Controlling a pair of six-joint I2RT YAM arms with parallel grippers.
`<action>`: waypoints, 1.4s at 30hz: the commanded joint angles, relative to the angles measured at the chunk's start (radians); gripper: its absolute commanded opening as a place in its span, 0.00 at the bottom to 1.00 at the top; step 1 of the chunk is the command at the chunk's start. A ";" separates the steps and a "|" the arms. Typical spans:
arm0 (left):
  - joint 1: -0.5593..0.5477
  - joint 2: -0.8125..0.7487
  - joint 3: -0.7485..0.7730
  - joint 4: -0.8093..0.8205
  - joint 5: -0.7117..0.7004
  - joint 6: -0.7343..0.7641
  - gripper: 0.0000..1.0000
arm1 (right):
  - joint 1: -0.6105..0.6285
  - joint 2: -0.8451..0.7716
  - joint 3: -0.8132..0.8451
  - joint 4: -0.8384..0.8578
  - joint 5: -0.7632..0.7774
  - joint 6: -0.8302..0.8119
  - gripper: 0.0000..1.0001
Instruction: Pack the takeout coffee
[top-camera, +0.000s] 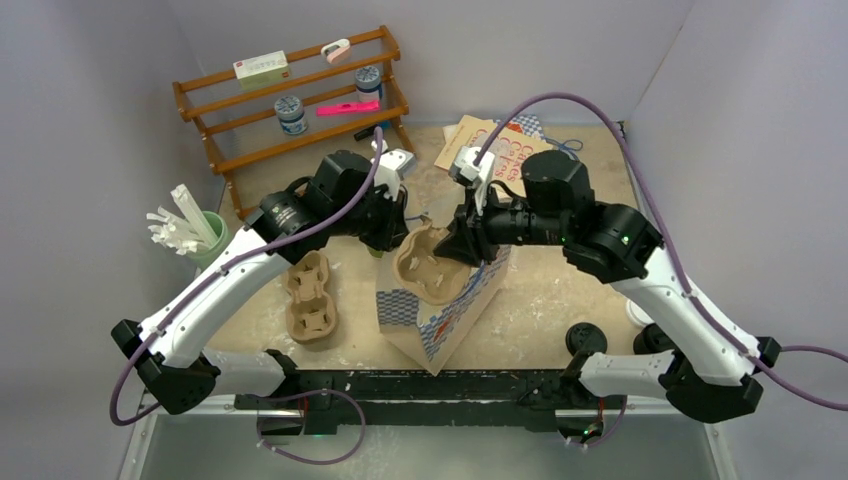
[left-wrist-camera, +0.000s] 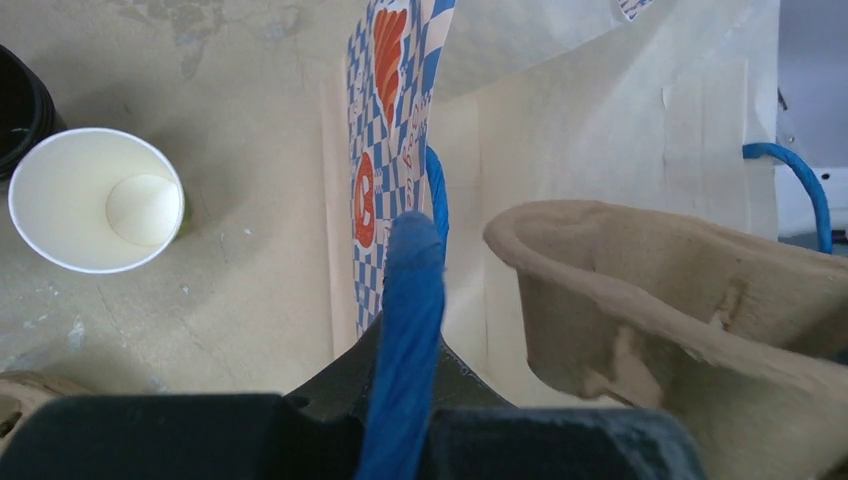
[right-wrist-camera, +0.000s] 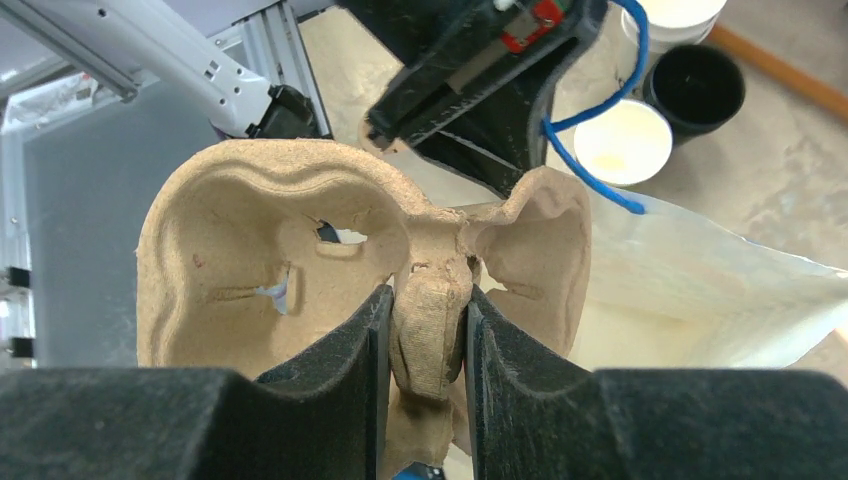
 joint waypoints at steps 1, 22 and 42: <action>0.003 -0.022 -0.008 -0.031 0.033 0.069 0.00 | -0.040 0.007 -0.047 0.124 -0.099 0.157 0.31; 0.003 -0.066 -0.008 -0.070 0.038 0.139 0.00 | -0.176 0.053 -0.228 0.071 -0.012 0.084 0.32; 0.003 -0.150 -0.072 0.091 -0.088 -0.089 0.00 | 0.233 -0.064 -0.649 0.420 0.590 -0.035 0.37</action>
